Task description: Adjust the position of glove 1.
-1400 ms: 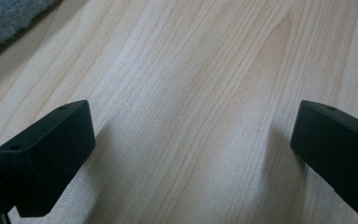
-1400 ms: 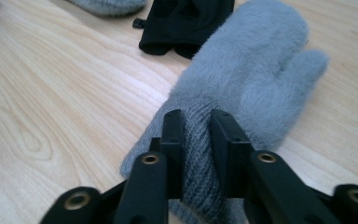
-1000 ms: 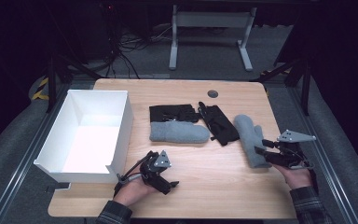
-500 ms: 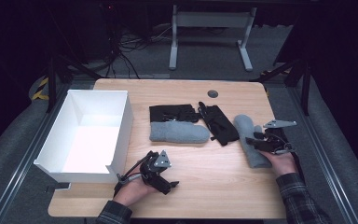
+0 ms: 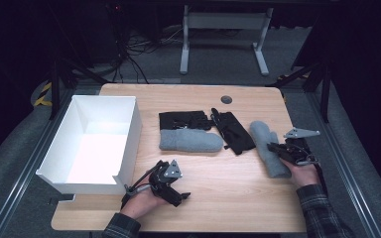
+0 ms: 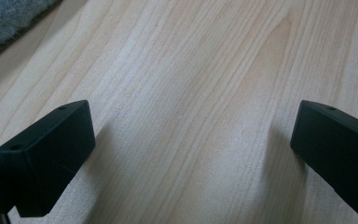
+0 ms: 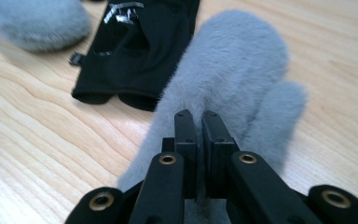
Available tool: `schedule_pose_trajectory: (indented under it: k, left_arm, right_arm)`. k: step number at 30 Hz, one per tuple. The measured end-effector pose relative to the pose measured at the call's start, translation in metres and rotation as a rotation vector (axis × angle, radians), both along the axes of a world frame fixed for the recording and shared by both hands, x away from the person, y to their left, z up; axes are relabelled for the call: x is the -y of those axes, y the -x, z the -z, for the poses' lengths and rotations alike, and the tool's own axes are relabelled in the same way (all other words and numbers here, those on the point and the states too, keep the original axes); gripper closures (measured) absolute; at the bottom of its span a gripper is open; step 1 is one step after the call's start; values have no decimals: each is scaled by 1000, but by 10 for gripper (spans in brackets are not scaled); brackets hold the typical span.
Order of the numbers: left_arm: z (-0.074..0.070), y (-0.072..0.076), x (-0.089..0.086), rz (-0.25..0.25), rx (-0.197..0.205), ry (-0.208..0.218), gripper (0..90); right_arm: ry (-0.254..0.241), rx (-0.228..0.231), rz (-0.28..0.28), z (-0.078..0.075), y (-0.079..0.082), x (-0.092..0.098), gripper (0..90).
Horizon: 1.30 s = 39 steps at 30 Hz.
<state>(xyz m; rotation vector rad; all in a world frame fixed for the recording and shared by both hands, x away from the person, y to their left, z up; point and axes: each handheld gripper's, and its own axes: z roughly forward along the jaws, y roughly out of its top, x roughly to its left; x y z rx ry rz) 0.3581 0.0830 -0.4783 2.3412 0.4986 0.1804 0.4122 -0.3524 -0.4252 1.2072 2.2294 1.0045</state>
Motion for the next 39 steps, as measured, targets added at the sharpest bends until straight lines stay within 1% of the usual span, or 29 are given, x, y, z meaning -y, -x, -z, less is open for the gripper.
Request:
schedule_pose_trajectory:
  k: [4,7,12,15,21,31,36,39]
  left_arm:
    - [0,0,0,0,0,0,2]
    - [0,0,0,0,0,0,1]
    - [0,0,0,0,-1,1,1]
    - [0,0,0,1,0,0,1]
    - [0,0,0,0,0,-1,2]
    - [0,0,0,0,0,0,2]
    - [0,0,0,-2,-1,1,2]
    - [0,0,0,-3,-1,1,2]
  right_arm:
    - [-23,30,-14,-13,7,-1,882]
    - [-34,48,-37,-21,13,-6,883]
    - [-49,66,-89,-31,26,-18,883]
    - [-60,65,-136,-34,33,-29,883]
    - [-48,54,-235,-33,45,-57,883]
    - [-37,28,-352,-25,59,-93,882]
    - [-24,1,-419,-18,67,-112,882]
    - [-9,-16,-445,-13,69,-121,881]
